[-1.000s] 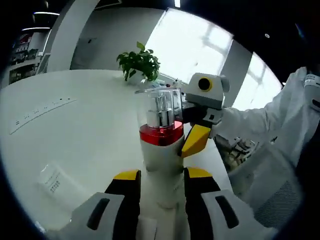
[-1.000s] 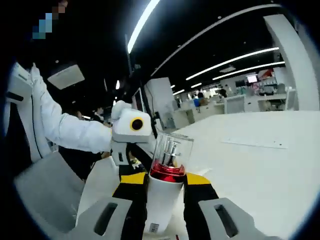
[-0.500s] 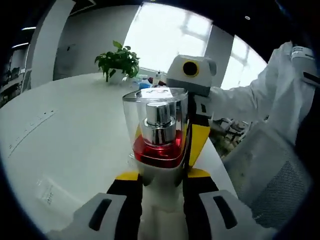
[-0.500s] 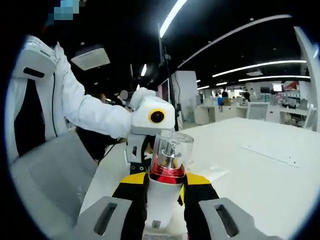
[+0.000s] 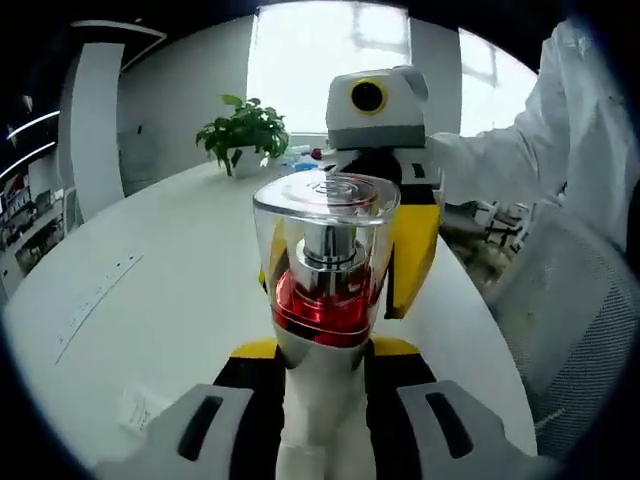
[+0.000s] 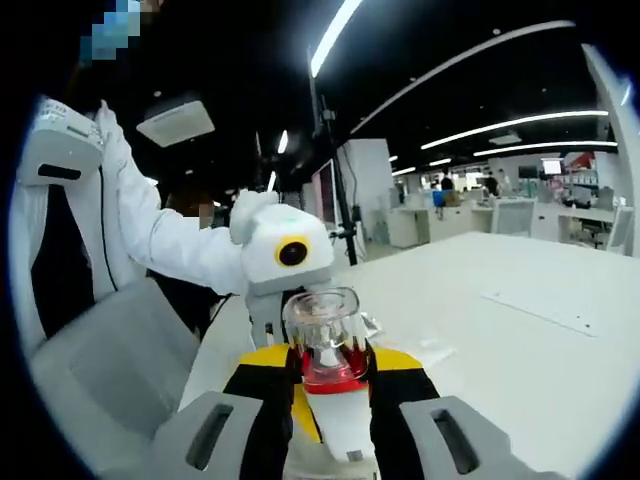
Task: Arrange the skincare products in the storage area until every visible bottle or jar stands upright without overlapping.
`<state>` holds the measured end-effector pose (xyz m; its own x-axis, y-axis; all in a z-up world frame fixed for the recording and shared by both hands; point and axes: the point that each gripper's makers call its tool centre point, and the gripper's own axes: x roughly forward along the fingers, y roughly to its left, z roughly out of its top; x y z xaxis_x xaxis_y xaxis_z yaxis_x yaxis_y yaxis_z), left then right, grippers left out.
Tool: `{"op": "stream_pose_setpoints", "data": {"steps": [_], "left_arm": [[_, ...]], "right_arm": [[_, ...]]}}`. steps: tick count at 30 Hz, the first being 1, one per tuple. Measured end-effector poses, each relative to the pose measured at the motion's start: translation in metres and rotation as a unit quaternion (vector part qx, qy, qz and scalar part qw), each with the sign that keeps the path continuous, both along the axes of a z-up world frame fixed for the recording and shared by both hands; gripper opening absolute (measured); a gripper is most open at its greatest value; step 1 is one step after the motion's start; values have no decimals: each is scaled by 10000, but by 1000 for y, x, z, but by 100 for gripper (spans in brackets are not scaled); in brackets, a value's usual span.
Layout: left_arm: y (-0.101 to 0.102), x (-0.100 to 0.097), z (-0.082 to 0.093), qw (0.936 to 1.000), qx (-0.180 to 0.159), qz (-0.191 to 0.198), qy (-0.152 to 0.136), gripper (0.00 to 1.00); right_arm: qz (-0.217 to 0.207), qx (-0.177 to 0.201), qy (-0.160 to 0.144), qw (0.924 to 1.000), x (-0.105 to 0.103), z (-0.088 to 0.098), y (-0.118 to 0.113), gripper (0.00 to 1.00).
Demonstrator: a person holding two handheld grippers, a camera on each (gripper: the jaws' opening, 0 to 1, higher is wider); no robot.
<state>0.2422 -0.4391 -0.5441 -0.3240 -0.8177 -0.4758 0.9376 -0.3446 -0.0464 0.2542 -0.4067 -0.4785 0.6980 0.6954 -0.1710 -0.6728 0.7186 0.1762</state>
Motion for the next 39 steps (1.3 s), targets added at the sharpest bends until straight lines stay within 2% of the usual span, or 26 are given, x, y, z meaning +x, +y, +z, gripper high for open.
{"op": "stream_pose_setpoints", "data": {"steps": [1,3,9,10,13,16,20,24,27,32,34,36,39], "left_arm": [[-1,2,0,10000,1,61,8,26],[-2,0,1,9997,-1,241,24,26],[-10,-2,6,9984,-109,531,-178,26],[-11,0,6,9982,-115,574,-163,26],[-14,4,7,9968,-131,765,-169,26],[-14,4,8,9954,-135,934,-162,26],[-15,16,7,9936,-134,1106,-191,26],[-17,26,3,9920,-163,1244,-146,26],[-17,27,3,9924,-222,1193,-211,27],[-17,28,2,9922,-263,1220,-36,27],[-18,27,5,9917,-285,1242,153,29],[-17,27,2,9925,-265,1184,120,30],[-17,26,3,9923,-254,1195,194,31]], "right_arm": [[-13,4,-10,10000,4,3,-2,22],[60,-238,-70,9997,7,2,-5,22],[80,-368,-119,9992,18,7,-13,22],[139,-464,-201,9986,19,6,-15,22],[284,-499,-194,9982,22,6,-18,21],[579,-548,-55,9968,25,5,-18,21],[851,-597,0,9946,27,5,-17,21],[890,-586,5,9943,29,4,-17,22],[889,-438,117,9950,29,4,-17,22],[855,-406,153,9954,28,4,-16,23],[834,-394,174,9956,28,4,-16,23],[806,-406,213,9957,28,3,-15,24],[766,-509,255,9954,29,0,-16,30]]}}
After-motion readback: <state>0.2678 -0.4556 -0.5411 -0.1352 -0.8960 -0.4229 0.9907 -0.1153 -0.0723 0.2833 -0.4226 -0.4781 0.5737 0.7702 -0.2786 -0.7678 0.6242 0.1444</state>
